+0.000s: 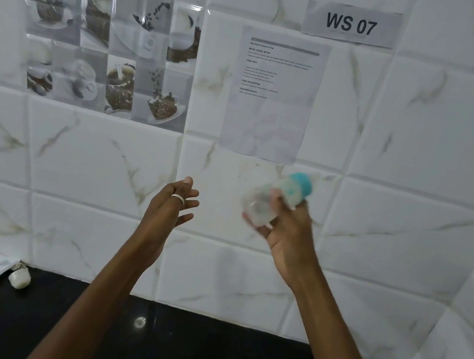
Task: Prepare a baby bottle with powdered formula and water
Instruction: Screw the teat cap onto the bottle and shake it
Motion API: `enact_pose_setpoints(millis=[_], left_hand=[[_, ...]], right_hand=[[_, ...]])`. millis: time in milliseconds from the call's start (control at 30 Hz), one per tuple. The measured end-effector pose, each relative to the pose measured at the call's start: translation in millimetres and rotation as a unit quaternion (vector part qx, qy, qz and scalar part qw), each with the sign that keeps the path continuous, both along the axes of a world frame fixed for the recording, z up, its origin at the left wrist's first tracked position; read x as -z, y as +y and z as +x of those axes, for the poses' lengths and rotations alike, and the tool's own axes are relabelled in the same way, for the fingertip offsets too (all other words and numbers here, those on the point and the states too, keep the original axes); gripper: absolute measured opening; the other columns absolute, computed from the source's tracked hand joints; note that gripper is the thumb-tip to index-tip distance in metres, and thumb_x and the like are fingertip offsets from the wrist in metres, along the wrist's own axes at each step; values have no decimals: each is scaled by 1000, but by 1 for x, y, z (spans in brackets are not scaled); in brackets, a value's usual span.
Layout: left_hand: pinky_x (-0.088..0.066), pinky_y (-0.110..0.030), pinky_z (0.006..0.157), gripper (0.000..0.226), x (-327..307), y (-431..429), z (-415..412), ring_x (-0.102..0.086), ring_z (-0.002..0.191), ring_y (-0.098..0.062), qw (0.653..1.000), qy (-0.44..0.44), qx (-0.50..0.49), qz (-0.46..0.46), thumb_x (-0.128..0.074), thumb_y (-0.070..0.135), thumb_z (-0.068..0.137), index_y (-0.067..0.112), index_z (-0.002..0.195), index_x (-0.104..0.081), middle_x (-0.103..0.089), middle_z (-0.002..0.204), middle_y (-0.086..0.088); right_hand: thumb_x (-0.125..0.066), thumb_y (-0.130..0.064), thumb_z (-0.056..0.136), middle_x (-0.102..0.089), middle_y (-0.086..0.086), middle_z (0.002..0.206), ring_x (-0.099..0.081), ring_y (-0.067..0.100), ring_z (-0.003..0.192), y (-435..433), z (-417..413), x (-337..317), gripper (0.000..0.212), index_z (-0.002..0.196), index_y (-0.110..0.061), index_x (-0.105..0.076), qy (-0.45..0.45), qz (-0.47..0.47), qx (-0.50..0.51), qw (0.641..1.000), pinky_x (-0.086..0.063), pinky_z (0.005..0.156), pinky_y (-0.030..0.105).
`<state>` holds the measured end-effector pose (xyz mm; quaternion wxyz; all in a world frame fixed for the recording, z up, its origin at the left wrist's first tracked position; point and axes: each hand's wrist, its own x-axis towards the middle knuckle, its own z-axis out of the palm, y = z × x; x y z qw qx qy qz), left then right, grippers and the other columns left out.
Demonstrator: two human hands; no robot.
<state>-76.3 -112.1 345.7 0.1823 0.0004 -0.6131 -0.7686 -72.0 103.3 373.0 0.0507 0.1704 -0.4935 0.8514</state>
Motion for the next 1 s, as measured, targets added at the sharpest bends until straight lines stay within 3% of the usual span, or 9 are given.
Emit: enact_pose_setpoints(millis=[100, 200, 267, 400, 433, 567, 733, 900, 1000], left_hand=[[-55, -42, 99, 38, 1, 3, 2, -68, 113, -20, 1000, -2, 2, 2, -52, 47, 101, 19, 125, -62, -70, 121, -1], [-55, -42, 98, 35, 2, 3, 3, -68, 112, -19, 1000, -3, 4, -3, -52, 48, 101, 21, 122, -63, -70, 121, 0], [-55, -42, 98, 34, 2, 1, 4, -68, 113, -19, 1000, -2, 1, -5, -52, 48, 101, 22, 120, -63, -70, 121, 0], [-55, -42, 99, 35, 3, 2, 4, -68, 113, -20, 1000, -2, 1, -2, -51, 45, 102, 20, 125, -62, -70, 121, -1], [-55, -43, 99, 35, 4, 3, 4, -68, 113, -21, 1000, -4, 2, -3, -51, 45, 102, 21, 124, -63, -70, 121, -1], [-55, -43, 99, 34, 5, 2, 6, -68, 112, -20, 1000, -7, 2, -3, -53, 46, 101, 21, 122, -63, -70, 120, -1], [-55, -43, 99, 33, 2, -3, 8, -68, 113, -20, 1000, -2, -2, 1, -53, 45, 102, 21, 122, -64, -70, 120, -1], [-56, -41, 96, 34, 0, -6, 11, -68, 112, -19, 1000, 8, -3, -1, -53, 47, 101, 21, 121, -64, -70, 120, -1], [-56, -40, 96, 34, 0, -5, 11, -68, 112, -19, 1000, 9, -4, 2, -52, 45, 102, 21, 123, -64, -70, 120, -1]], right_hand=[[-79, -25, 82, -69, 11, 119, -69, 34, 114, 0, 4, 9, 63, 137, -14, -51, 18, 147, -35, 988, -57, 93, 61], [-74, -20, 90, -66, 18, 130, -69, 35, 115, 5, 2, -1, 61, 142, -4, -48, 3, -73, -17, 997, -60, 86, 55], [-70, -23, 89, -62, 21, 136, -66, 36, 120, 4, 0, -5, 64, 144, -2, -44, -2, -135, 0, 991, -61, 84, 51], [-80, -24, 82, -70, 10, 118, -69, 33, 112, -8, 13, 2, 63, 136, -13, -51, 14, 141, -56, 988, -59, 89, 54], [-78, -24, 82, -71, 8, 117, -69, 32, 113, -7, 14, 1, 59, 135, -14, -52, 25, 139, -55, 988, -59, 90, 54], [-70, -22, 93, -65, 16, 131, -66, 34, 120, -3, 10, -12, 54, 139, -5, -48, 20, -118, -21, 993, -60, 87, 54], [-81, -23, 81, -68, 11, 120, -69, 31, 114, -4, 15, 1, 57, 131, -19, -53, 25, 170, -47, 984, -58, 93, 53], [-71, -19, 93, -64, 18, 132, -67, 36, 118, 4, 7, -10, 56, 141, -5, -47, 18, -96, -14, 995, -60, 86, 53], [-82, -21, 84, -69, 12, 121, -69, 34, 114, -3, 14, -4, 60, 134, -12, -50, 19, 103, -34, 994, -60, 86, 51]])
